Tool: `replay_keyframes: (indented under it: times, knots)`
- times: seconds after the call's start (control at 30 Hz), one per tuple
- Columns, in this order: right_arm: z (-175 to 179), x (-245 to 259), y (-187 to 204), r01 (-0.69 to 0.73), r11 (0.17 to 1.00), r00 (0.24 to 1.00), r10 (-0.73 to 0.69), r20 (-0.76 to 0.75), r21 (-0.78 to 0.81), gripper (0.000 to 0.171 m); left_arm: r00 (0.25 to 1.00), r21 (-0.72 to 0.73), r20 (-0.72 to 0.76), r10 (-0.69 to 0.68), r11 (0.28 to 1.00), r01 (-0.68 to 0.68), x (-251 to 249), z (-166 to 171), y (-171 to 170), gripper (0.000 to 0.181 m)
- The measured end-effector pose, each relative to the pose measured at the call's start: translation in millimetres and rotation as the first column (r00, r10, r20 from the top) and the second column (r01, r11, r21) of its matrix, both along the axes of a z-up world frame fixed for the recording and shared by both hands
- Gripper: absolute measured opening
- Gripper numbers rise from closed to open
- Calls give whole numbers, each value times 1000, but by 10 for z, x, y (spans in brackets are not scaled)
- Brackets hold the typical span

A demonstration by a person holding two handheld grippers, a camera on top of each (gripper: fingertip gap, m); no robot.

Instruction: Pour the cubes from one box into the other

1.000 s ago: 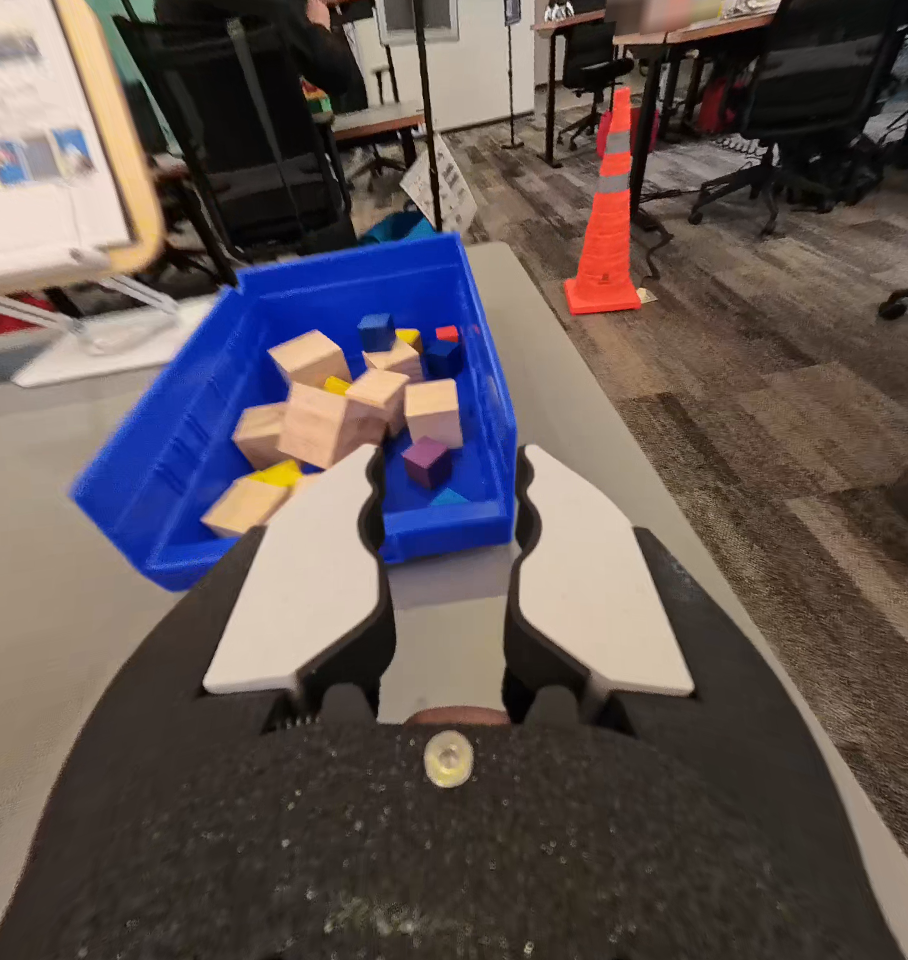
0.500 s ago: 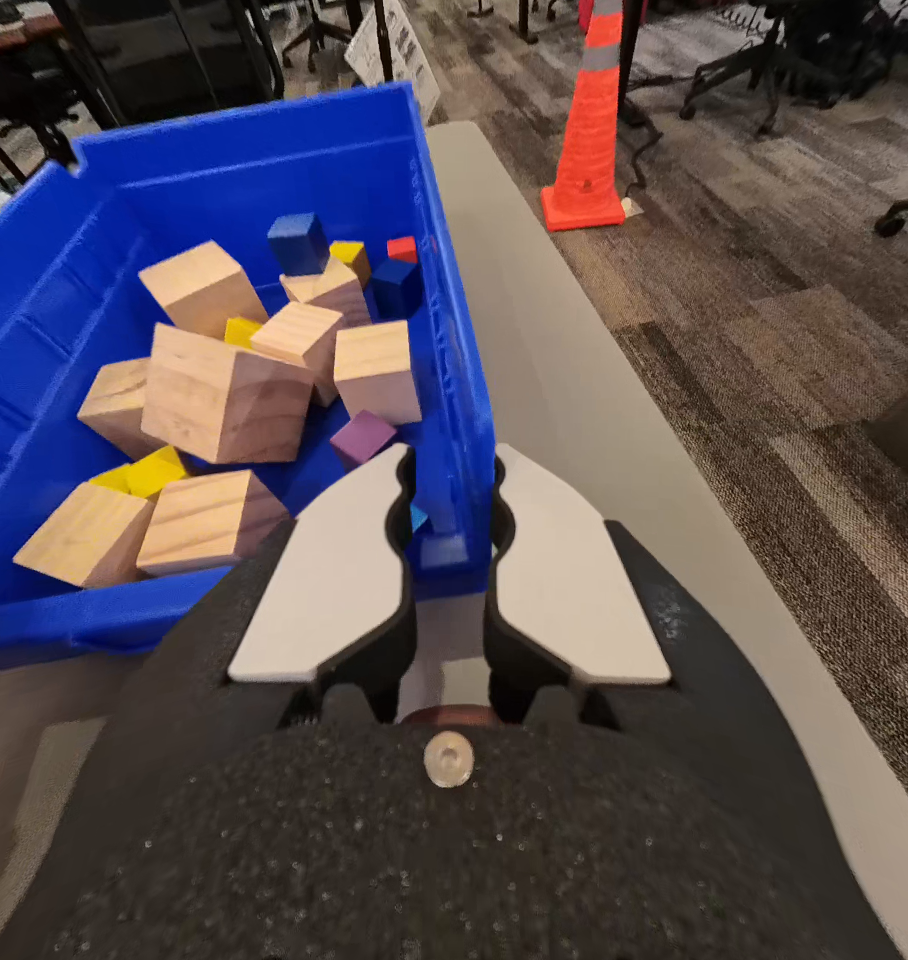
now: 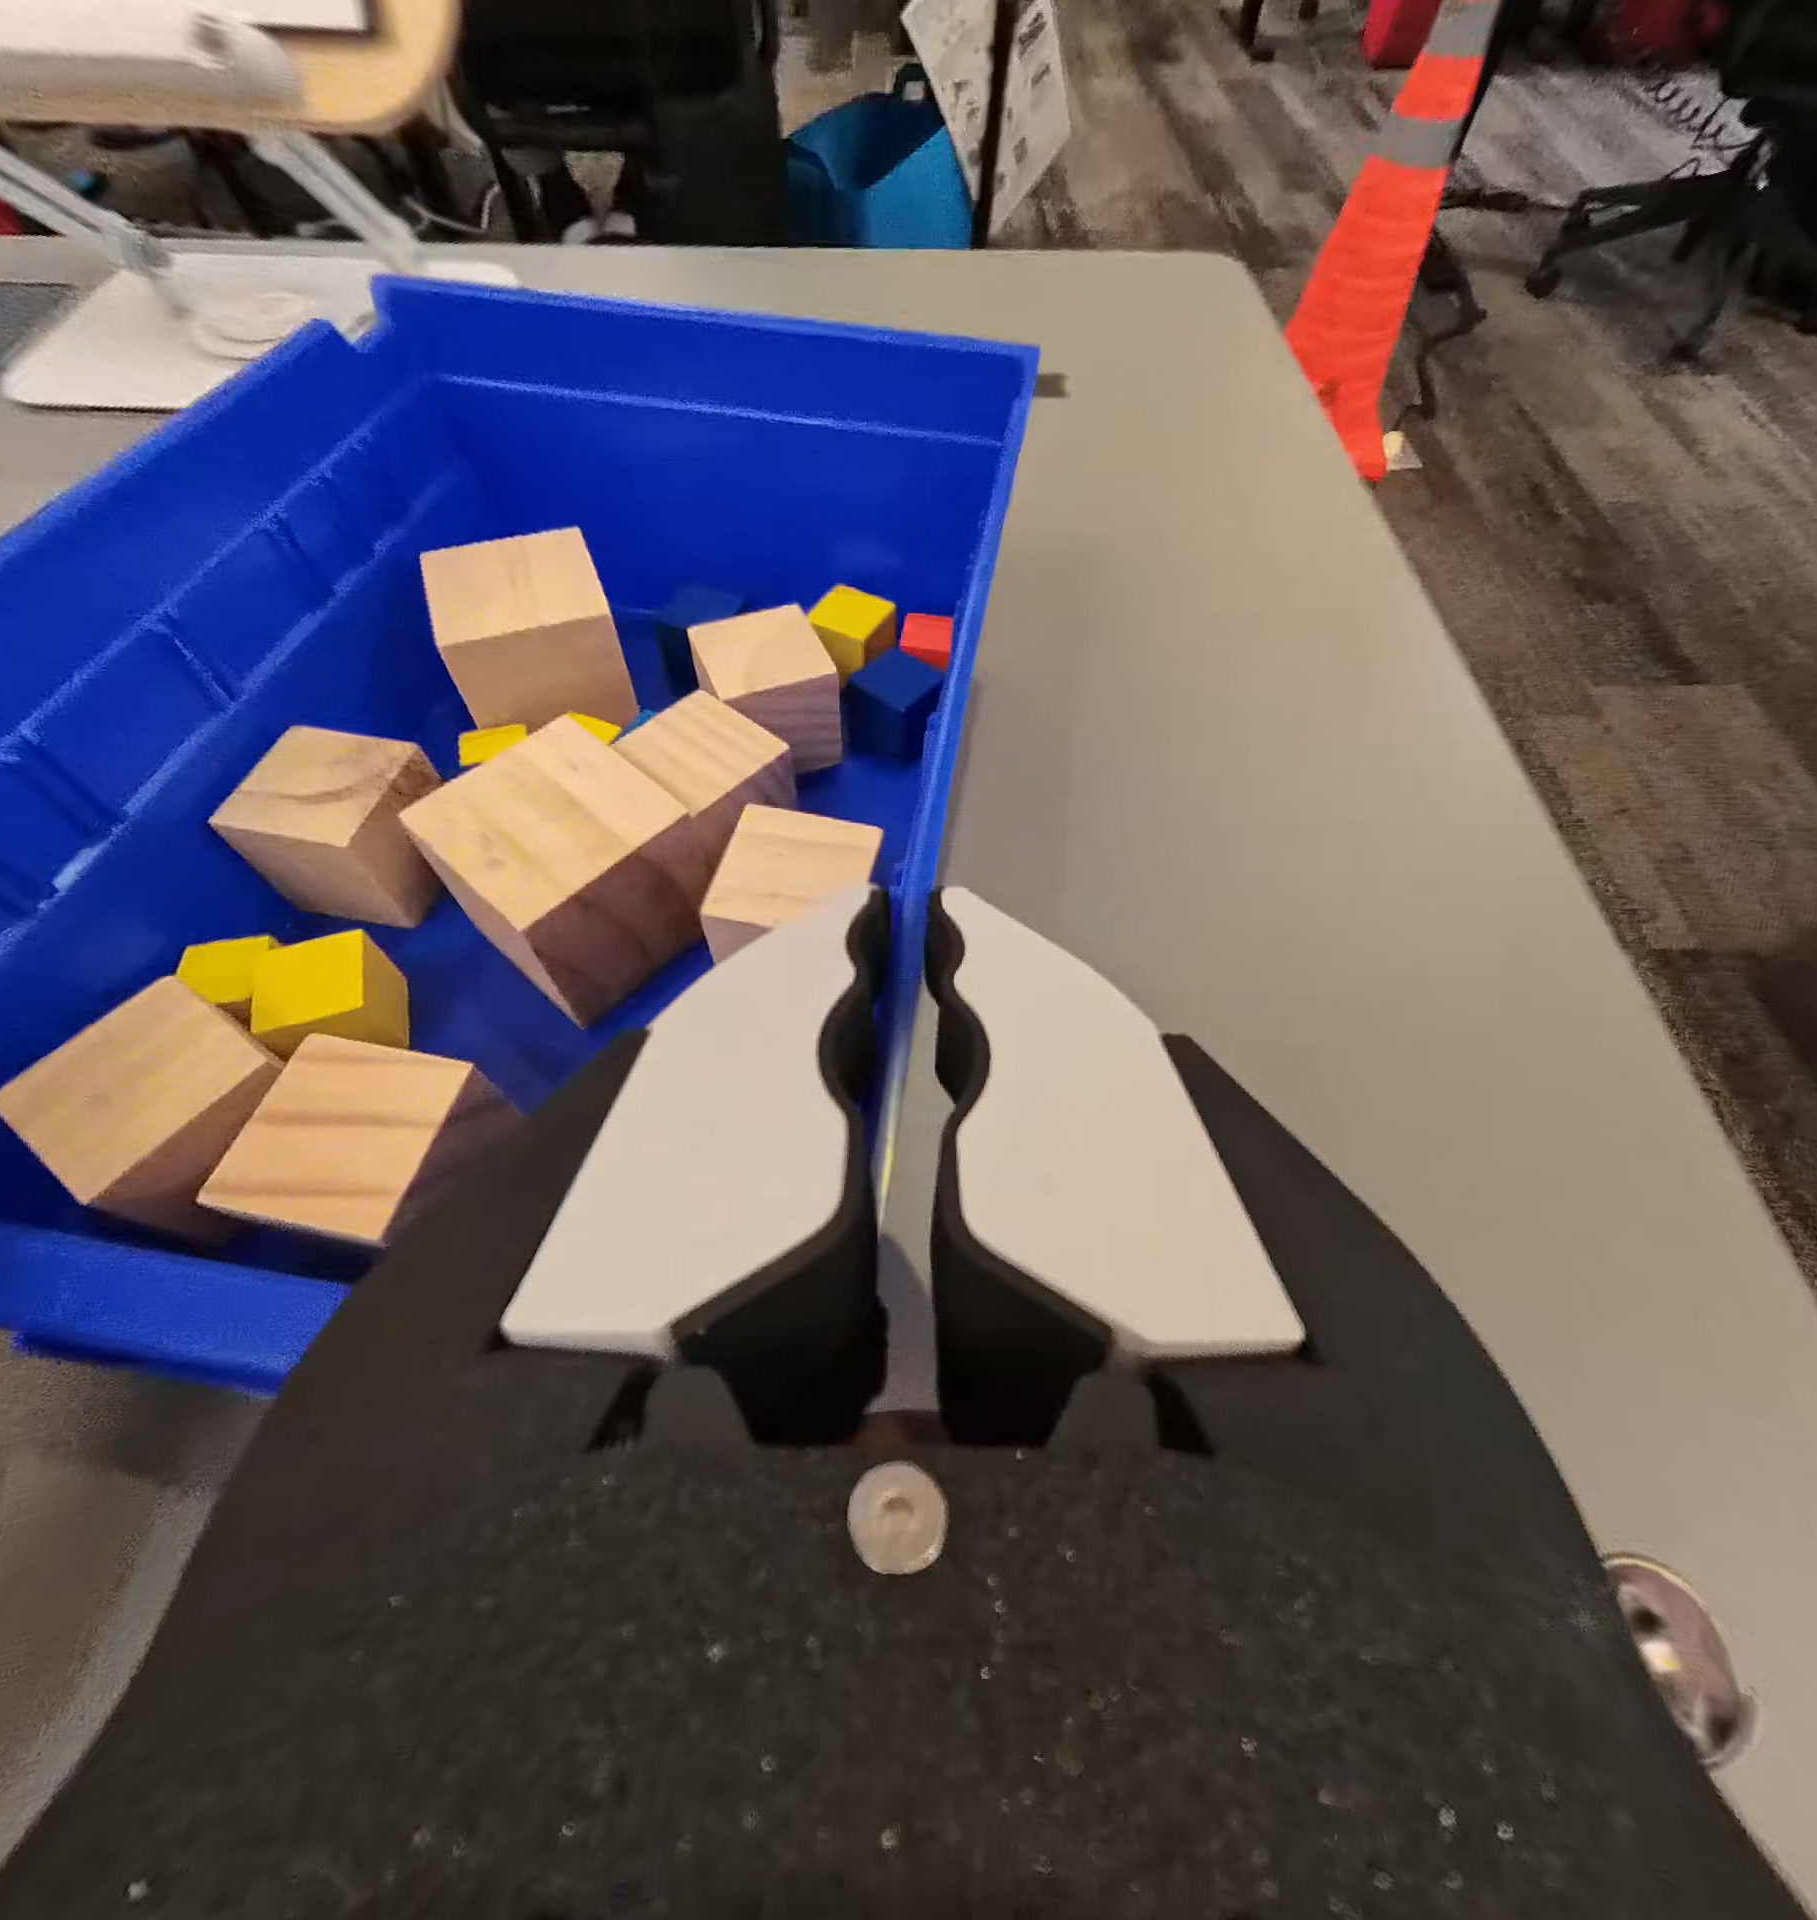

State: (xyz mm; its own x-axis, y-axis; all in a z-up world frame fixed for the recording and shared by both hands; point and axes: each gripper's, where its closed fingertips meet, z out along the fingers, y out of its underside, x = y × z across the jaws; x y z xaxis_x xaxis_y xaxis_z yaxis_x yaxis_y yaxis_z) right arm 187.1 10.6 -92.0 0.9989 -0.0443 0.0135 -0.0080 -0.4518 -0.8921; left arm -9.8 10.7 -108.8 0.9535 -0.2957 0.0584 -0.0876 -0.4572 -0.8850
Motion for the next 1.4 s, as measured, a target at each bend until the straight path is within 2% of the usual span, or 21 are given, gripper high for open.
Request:
replay_keyframes:
  times: [0.1,0.27,0.37,0.47,0.5,0.57,0.63,0.67,0.7,0.73,0.77,0.83,0.9,0.97,1.07,1.17,1.2,1.23,1.27,1.33,1.4]
  knots:
    - [99,-505,102,-61,998,997,61,-51,-14,5,999,7,27,41,999,-41,-488,184,-88,3]
    - [247,-1714,439,-212,977,976,212,-41,10,5,984,62,11,181,982,-181,-1648,321,7,3]
    - [245,-2343,631,-268,963,963,268,-40,12,6,973,75,22,230,970,-231,-2250,232,142,3]
    - [72,-2721,721,-296,955,955,295,-32,-22,6,976,31,31,217,975,-218,-2618,-10,264,3]
    - [-57,-2776,724,-294,955,955,292,-41,-48,6,979,30,26,202,979,-203,-2694,-90,298,3]
    - [-106,-2793,715,-283,958,956,286,-69,48,7,993,27,30,117,993,-118,-2721,-129,322,5]
    - [-95,-2782,606,-308,950,946,312,-83,54,11,995,-67,99,-16,997,23,-2673,-67,167,18]
    - [-38,-2766,532,-327,942,941,332,-72,68,21,989,-65,141,-53,996,63,-2726,38,39,32]
    - [89,-2714,462,-327,936,941,335,-44,128,40,984,-36,169,-61,997,68,-2865,160,-104,39]
    - [250,-2668,377,-337,919,939,344,1,205,49,979,-4,200,-47,999,49,-3070,273,-257,39]
    - [399,-2648,282,-369,893,928,366,61,257,50,971,22,237,-21,1000,16,-3326,364,-410,39]
    - [588,-2599,124,-423,861,903,371,218,283,54,959,57,268,94,992,-114,-4009,433,-612,39]
    - [687,-2505,29,-399,865,893,292,341,304,63,945,100,196,261,953,-284,-4783,416,-653,39]
    - [641,-2647,-69,-436,851,879,333,341,292,57,930,119,104,352,924,-363,-5273,380,-530,40]
    - [375,-3240,-260,-588,792,806,557,200,164,62,936,60,-19,350,935,-349,-5459,206,-49,51]
    - [123,-3922,-625,-756,648,654,752,79,92,65,942,-48,19,336,941,-334,-5442,-48,463,50]
    - [67,-4103,-745,-787,612,616,787,40,85,65,940,-75,30,340,939,-337,-5442,-123,576,45]
    - [19,-4255,-844,-804,588,591,807,9,85,65,938,-90,40,343,937,-339,-5436,-171,636,15]
    - [-28,-4386,-921,-813,576,577,816,-16,81,64,937,-93,55,345,936,-340,-5418,-183,645,3]
    - [-140,-4588,-1007,-810,584,581,812,-56,59,62,926,-94,33,376,924,-372,-5381,-189,522,3]
    - [-248,-4710,-998,-769,638,633,768,-96,31,61,901,-100,14,435,897,-431,-5341,-193,234,3]
